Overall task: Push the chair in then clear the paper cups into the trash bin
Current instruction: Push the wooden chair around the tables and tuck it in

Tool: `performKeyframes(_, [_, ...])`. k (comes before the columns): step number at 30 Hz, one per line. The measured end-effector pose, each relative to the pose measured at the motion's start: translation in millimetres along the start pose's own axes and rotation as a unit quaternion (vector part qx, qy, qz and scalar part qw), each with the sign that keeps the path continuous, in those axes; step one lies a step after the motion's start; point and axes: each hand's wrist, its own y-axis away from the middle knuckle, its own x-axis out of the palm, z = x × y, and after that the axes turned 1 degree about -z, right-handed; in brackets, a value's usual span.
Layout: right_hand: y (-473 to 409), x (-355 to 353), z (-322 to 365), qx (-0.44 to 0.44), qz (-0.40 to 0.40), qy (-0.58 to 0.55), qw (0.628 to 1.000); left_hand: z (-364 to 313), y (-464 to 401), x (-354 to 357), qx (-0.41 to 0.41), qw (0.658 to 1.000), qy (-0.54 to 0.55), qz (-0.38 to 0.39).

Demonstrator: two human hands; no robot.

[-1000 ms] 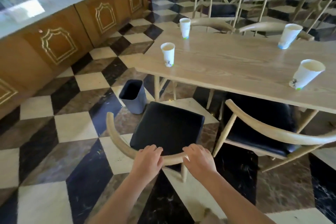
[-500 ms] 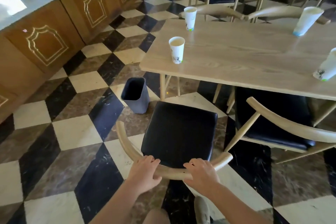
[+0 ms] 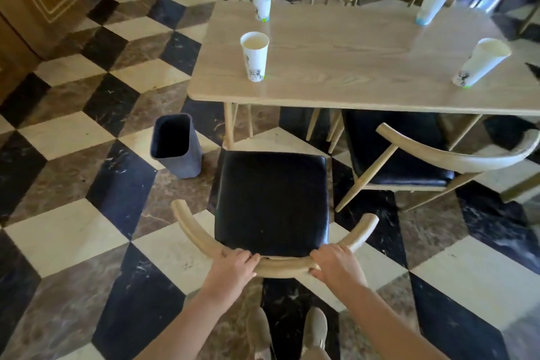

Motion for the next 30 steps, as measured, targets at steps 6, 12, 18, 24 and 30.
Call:
performKeyframes(6, [0.2,3.6,3.9,0.045,-0.003,-0.021,0.999,4.4,-4.0,0.3,0.009,0.999,0.013,-0.031])
performKeyframes(12, [-12.3,3.0,-4.1,0.032,-0.056,-0.026,0.998,16.5,-27.1,-1.4,0.018,0.999,0.011,-0.045])
performKeyframes(18, [-45.8,-8.8,-33.2,0.034,-0.071,-0.001,0.997,23.4,-70.1,-6.0,0.0,0.999,0.029,-0.036])
performKeyframes(24, [-87.1,-26.0,-61.6,0.03,-0.036,-0.006,0.999,38.0,-118.3,-14.9,-0.027,0.999,0.04,-0.021])
performKeyframes(30, [-126.0,-34.2,-86.4,0.038,-0.02,-0.005,0.999,49.9,-162.6,-25.5,-0.029,0.999,0.019,0.014])
